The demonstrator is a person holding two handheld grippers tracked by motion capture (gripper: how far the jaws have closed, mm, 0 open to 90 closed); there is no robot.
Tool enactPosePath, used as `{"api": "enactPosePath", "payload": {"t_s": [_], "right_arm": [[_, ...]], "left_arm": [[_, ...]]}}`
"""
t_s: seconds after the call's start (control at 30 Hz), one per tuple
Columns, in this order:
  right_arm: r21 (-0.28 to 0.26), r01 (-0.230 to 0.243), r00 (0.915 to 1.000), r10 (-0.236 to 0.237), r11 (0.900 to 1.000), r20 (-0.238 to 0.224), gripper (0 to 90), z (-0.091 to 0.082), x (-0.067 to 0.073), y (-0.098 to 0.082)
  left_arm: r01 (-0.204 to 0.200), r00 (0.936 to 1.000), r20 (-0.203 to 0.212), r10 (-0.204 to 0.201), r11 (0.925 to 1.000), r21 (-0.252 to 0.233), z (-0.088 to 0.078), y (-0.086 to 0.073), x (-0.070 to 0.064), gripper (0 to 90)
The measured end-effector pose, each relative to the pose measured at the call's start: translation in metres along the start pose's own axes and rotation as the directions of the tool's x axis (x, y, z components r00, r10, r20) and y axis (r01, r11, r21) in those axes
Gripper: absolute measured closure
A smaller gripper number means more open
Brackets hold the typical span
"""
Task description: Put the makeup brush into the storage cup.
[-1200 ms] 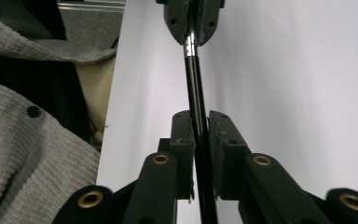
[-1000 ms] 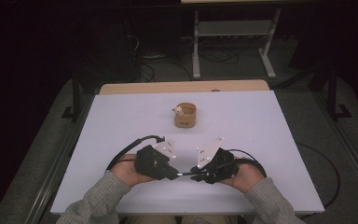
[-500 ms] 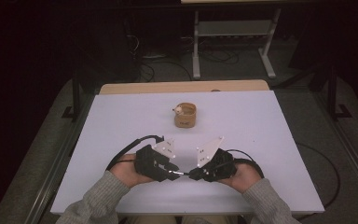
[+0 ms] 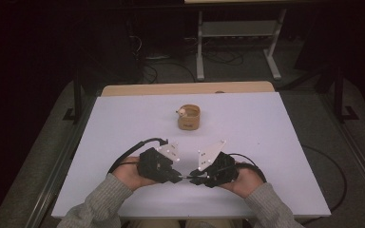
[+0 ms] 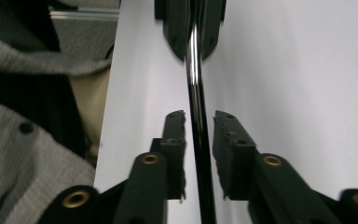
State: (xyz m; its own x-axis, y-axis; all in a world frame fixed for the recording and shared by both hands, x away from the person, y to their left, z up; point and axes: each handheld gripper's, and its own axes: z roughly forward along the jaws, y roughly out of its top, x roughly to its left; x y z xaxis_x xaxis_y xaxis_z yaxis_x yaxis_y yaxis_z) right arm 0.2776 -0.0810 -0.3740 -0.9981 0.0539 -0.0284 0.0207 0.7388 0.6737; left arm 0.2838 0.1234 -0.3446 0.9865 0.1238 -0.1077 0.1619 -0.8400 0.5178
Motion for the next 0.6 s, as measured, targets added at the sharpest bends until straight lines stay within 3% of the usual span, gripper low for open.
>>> {"api": "enactPosePath", "payload": {"t_s": [0.17, 0.27, 0.37, 0.47, 0.6], "right_arm": [[0.048, 0.034, 0.9988, -0.036, 0.998, 0.033, 74.8, 0.002, 0.004, 0.016], [0.055, 0.015, 0.9998, -0.015, 0.998, 0.011, 80.3, 0.003, 0.0, 0.015], [0.019, 0.006, 0.9996, -0.006, 1.0, -0.028, 82.8, 0.002, -0.004, 0.011], [-0.016, -0.01, 0.9989, 0.009, 1.0, -0.045, 82.4, 0.004, -0.005, 0.007], [0.007, -0.026, 0.9996, 0.026, 1.0, -0.012, 73.7, 0.007, -0.005, 0.01]], "left_arm": [[0.005, 0.9996, -0.027, -0.004, 0.9998, 0.022, 0.002, 0.005, -0.002, 83.7], [-0.006, 0.9996, -0.028, 0.006, 0.9998, 0.02, 0.002, 0.005, -0.003, 83.4], [0.006, 0.9997, -0.025, -0.006, 0.9999, -0.009, 0.0, 0.003, -0.001, 78.5], [0.012, 0.9999, 0.002, -0.012, 0.9998, -0.013, 0.0, 0.002, 0.001, 80.7], [0.021, 0.9996, -0.019, -0.021, 0.9998, 0.003, 0.0, 0.003, 0.001, 83.6]]}}
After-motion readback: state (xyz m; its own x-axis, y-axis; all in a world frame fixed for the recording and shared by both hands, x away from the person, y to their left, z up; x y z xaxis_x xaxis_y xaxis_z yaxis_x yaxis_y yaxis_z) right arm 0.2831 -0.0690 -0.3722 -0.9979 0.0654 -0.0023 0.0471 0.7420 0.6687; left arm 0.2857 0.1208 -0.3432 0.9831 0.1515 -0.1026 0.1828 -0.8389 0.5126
